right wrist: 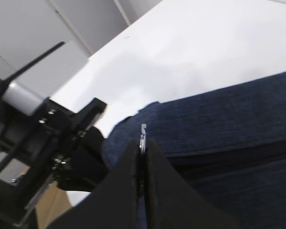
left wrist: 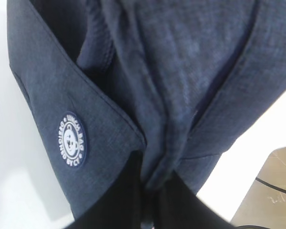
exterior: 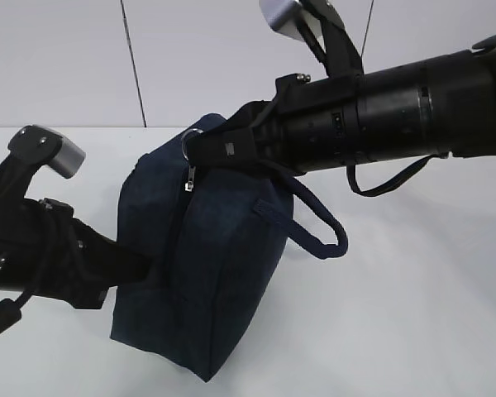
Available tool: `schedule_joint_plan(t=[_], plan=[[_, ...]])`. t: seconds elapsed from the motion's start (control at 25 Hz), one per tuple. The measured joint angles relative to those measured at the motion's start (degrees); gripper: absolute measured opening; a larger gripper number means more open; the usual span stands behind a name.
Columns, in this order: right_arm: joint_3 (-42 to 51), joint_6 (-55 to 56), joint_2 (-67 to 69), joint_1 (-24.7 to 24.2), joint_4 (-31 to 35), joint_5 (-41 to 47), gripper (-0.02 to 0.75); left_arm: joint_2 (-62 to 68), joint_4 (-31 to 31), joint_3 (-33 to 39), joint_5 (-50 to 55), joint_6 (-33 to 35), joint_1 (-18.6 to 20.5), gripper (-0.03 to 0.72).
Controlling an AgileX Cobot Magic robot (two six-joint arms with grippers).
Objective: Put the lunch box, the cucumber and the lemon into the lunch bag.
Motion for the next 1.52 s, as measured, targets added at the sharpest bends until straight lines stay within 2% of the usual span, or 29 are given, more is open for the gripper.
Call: schedule_joint_plan(t=[0.52,0.92,1.52], plan=[[0.00,10.83,0.00,0.00,-0.33,2.82,0.008,0.00,0.39,0.00,0.00,0.00,0.00,0.001],[0.00,11.77,0.09,-3.95,-0.22,2.68,0.008,0.00,0.55,0.00,0.00,0.00,0.00,0.001],[-4.39,9.85,6.11,-4.20,2.50,1.95,0.008,0.00,1.72,-0.11,-0.14,0.00,0.00,0.000]])
